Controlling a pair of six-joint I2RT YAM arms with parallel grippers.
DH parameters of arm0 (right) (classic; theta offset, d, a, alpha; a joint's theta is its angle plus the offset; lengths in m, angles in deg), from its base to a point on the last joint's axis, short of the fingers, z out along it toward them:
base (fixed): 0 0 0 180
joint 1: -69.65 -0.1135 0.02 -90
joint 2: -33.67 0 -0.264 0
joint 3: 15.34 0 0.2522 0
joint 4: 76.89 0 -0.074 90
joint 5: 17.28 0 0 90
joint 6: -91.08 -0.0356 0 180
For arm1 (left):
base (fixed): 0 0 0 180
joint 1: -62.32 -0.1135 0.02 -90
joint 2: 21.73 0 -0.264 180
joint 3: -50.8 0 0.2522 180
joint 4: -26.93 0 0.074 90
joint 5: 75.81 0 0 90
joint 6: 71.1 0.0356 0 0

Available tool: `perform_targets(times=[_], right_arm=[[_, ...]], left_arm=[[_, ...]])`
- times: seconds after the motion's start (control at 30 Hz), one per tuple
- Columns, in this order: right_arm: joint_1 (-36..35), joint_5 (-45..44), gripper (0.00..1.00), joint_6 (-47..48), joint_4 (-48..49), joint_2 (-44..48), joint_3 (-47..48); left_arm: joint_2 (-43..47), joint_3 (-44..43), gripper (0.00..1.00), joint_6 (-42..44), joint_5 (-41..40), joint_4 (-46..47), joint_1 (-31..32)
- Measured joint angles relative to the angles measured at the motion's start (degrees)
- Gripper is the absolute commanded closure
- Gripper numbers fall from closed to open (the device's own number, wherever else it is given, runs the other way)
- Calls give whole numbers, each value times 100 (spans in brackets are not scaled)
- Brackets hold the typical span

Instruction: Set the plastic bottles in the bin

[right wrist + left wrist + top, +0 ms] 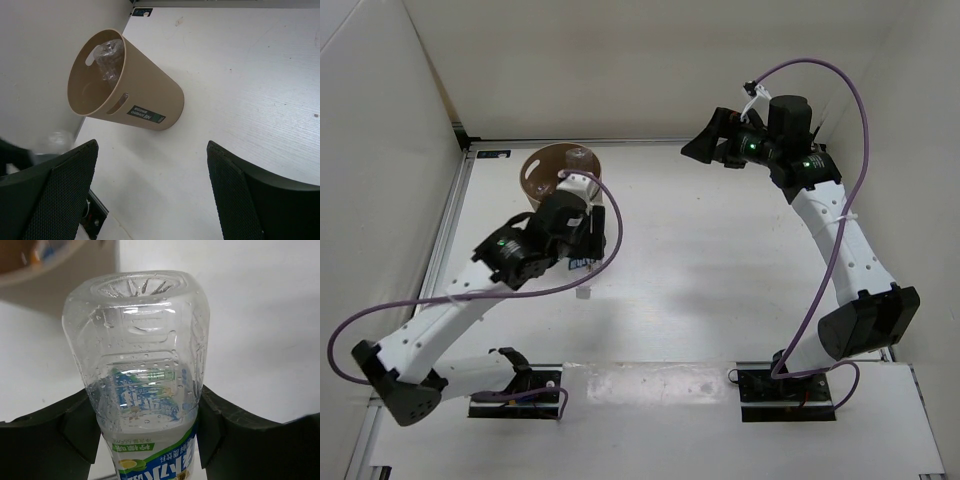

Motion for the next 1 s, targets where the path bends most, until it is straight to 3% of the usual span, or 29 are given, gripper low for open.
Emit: perform_targets(times=[0.17, 0.33, 0.5, 0.6, 0.77, 1.0], right_arm=[[4, -9, 10, -2, 37, 0, -4], [4, -4, 10, -2, 39, -2, -4], [4, 11, 10, 0, 37, -2, 0], [7, 11, 10, 2, 37, -4, 13], [39, 9, 10, 7, 37, -4, 15], [96, 7, 10, 7, 35, -4, 15]], left_arm=[[310, -1316, 40, 737, -481, -251, 212], [280, -2201, 30, 1878, -1228, 319, 195], [-278, -2964, 30, 2739, -1451, 1036, -354], [-938, -3556, 30, 2846, -1226, 1447, -986], [-1582, -3759, 30, 2739, -638, 1674, -1768], [-2118, -3716, 15, 2396, -177, 1755, -2262]])
